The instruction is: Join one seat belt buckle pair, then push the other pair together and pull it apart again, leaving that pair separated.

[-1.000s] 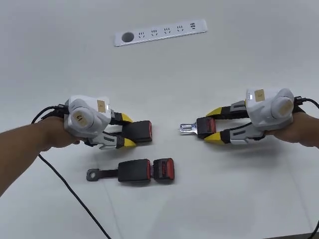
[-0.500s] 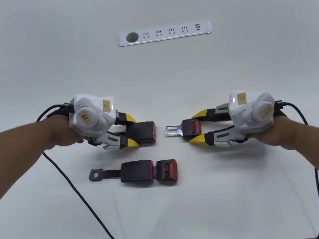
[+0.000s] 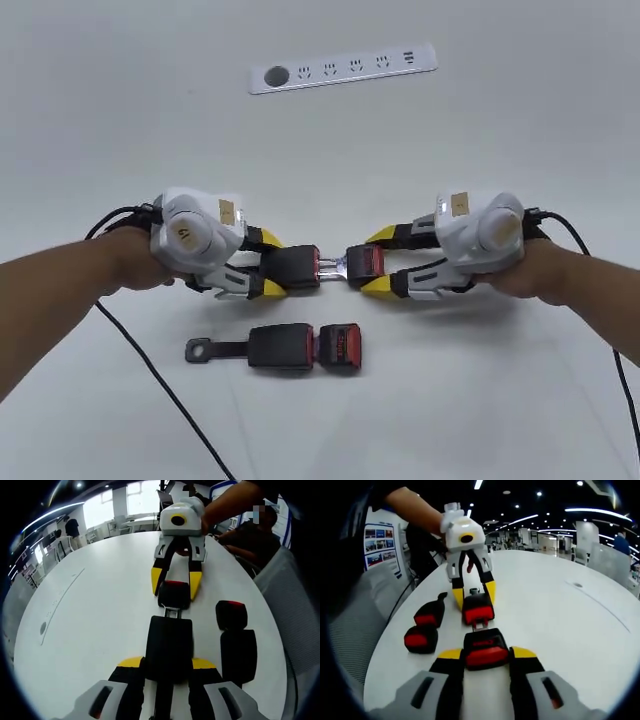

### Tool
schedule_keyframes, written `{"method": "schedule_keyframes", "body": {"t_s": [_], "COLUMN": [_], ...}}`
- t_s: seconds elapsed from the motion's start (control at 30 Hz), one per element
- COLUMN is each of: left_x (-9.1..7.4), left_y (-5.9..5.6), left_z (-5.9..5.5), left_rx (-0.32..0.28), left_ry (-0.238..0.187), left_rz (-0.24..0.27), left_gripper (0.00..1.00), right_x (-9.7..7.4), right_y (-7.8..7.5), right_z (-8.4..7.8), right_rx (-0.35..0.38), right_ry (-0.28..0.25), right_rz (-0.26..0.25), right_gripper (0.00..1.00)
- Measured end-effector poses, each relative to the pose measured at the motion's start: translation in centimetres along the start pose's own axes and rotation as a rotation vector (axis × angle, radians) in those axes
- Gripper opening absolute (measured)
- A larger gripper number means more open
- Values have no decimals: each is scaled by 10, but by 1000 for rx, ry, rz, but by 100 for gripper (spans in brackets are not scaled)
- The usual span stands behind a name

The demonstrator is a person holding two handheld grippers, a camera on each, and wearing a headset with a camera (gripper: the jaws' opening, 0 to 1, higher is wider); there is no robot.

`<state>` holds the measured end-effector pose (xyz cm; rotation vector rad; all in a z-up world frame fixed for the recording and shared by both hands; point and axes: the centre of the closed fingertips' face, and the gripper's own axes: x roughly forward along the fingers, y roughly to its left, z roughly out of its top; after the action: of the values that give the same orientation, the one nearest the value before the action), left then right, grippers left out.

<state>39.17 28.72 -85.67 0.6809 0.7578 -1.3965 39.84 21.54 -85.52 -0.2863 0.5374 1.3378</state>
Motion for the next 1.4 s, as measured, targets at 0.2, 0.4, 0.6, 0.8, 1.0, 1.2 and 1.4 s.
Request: {"method": "schedule_keyframes", "body": {"t_s": [0.2,0.4,0.6,0.8,1.0,1.2,1.4], "left_x": [0,0,1,2,3,4,4], "left_y": [-1,-2,-1,0,1,1,0], "left_z": [0,1,-2,-3,-4,-4,-4], "left_rx": [14,25,29,58,81,95,91], "left_ry": [11,14,21,37,47,54,53], "left_rz": [-8,-10,-15,-31,-43,-55,-54], "left_gripper": [35,34,33,33,33,33,33], "right_x": [5,7,9,17,18,20,19], "right_y": [1,3,6,9,8,8,9], "right_z": [0,-1,-1,4,3,5,5], "right_rx": [2,13,4,-7,-9,-16,-21], "right_ry": [-3,-2,12,27,35,51,67], "right_rz": [0,-9,-4,3,-10,-24,-34], "right_gripper": [36,36,36,36,36,36,36]}}
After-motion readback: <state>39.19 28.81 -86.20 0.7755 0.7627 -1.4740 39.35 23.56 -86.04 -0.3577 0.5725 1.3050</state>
